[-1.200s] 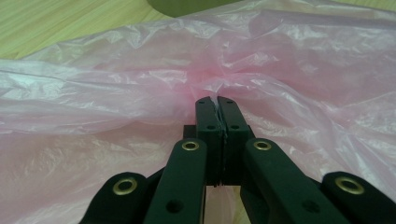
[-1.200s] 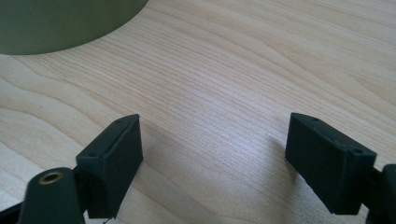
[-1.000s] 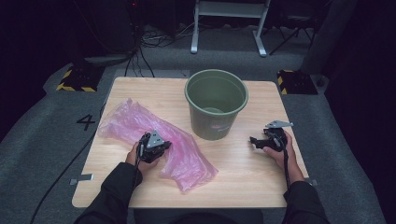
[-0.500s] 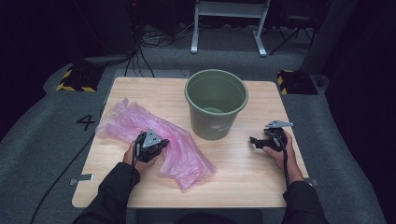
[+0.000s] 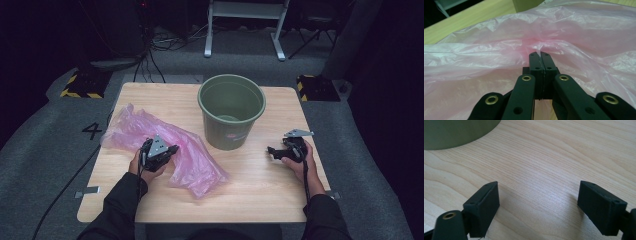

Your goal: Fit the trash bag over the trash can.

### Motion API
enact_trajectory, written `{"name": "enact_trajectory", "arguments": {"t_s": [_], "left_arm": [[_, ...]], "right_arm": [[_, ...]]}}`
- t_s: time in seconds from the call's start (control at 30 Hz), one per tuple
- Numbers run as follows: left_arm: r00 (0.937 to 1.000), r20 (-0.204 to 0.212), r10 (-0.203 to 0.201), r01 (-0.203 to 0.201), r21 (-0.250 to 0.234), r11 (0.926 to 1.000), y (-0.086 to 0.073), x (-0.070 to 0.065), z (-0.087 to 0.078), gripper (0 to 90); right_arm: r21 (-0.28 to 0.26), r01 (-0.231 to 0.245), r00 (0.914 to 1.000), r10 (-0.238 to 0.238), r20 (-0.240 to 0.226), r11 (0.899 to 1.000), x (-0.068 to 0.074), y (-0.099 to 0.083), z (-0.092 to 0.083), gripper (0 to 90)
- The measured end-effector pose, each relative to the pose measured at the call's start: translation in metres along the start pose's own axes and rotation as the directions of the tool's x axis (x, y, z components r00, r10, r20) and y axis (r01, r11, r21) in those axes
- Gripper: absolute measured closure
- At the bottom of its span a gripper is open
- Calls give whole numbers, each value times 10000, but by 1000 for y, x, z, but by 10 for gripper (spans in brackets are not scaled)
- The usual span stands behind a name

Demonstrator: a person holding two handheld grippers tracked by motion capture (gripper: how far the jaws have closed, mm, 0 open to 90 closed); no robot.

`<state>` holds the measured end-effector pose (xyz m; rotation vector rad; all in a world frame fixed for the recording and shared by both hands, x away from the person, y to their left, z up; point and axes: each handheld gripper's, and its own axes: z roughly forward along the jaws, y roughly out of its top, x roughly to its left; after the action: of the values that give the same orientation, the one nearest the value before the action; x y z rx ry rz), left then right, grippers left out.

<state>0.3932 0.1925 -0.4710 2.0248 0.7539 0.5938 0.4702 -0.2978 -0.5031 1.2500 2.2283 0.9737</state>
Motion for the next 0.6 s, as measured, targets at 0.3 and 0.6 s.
{"name": "enact_trajectory", "arguments": {"t_s": [0.3, 0.6], "left_arm": [[9997, -218, 146, -153, -305, 9994, 10, 1, -9, 894], [9993, -353, 91, -119, -799, 9967, 19, 2, -19, 895]], "right_arm": [[-10, 46, 10000, -46, -58, 10000, 1, -1, -1, 178], [1, 70, 9999, -70, -78, 10000, 2, -2, -3, 178]]}}
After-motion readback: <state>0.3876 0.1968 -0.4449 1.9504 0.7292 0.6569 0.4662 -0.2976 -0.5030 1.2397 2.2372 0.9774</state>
